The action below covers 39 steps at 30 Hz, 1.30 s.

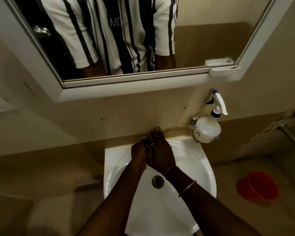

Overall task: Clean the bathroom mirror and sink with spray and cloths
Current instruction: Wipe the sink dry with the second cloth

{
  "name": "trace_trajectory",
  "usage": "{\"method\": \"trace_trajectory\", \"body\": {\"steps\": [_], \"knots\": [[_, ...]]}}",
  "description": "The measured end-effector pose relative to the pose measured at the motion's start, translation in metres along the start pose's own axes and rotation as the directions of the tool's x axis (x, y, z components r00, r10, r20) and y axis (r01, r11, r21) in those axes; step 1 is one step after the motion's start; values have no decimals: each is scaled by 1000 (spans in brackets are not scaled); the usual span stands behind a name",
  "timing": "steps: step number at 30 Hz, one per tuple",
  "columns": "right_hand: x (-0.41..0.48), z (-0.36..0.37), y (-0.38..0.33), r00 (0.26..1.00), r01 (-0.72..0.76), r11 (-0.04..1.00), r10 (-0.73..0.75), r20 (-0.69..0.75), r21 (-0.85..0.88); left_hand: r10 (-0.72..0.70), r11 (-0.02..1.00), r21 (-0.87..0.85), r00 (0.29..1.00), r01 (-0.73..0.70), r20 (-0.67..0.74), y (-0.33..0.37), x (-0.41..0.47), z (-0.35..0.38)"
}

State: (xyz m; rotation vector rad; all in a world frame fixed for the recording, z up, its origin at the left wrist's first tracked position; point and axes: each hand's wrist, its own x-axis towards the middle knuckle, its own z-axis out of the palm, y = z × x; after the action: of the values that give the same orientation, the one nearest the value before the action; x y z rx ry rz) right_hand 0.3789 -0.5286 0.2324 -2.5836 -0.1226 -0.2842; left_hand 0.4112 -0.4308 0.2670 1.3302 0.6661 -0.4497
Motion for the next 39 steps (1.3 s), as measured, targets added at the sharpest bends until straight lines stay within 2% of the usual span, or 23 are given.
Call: {"method": "trace_trajectory", "body": {"steps": [6, 10, 14, 18, 23, 26, 28, 30, 36, 39], "knots": [[-28, 17, 7, 993, -114, 993, 114, 13, 9, -18, 991, 137, 998, 9, 65, -24, -9, -8], [-53, 17, 1, 995, -97, 995, 97, 10, 2, -40, 994, 104, 991, 27, 127, -43, -24, -18], [-78, 18, -2, 995, -94, 995, 95, -18, 31, 29, 963, 264, 995, -55, 100, -64, -25, -22], [-101, 22, -2, 987, -140, 971, 153, -55, 195, 72, 956, 277, 993, -97, 97, -80, -29, -26], [-72, 23, 7, 993, -112, 986, 115, -20, 125, 140, 964, 215, 986, -156, 90, -71, -14, -20], [-52, 21, 8, 979, -205, 970, 205, 13, 129, 190, 958, 205, 980, -198, 59, -54, -4, -11], [-51, 22, 6, 970, -239, 952, 242, 4, 193, 193, 950, 239, 980, -200, 50, -51, 1, -9], [-56, 24, 6, 972, -227, 948, 235, -11, 222, 186, 951, 238, 981, -195, 59, -58, -4, -10], [-93, 44, 25, 984, -176, 978, 174, 29, 113, 158, 960, 226, 986, -165, 52, -97, -22, -17], [-113, 45, 35, 995, -102, 986, 101, 9, 134, 149, 957, 236, 985, -166, 90, -114, -23, -24]]}}
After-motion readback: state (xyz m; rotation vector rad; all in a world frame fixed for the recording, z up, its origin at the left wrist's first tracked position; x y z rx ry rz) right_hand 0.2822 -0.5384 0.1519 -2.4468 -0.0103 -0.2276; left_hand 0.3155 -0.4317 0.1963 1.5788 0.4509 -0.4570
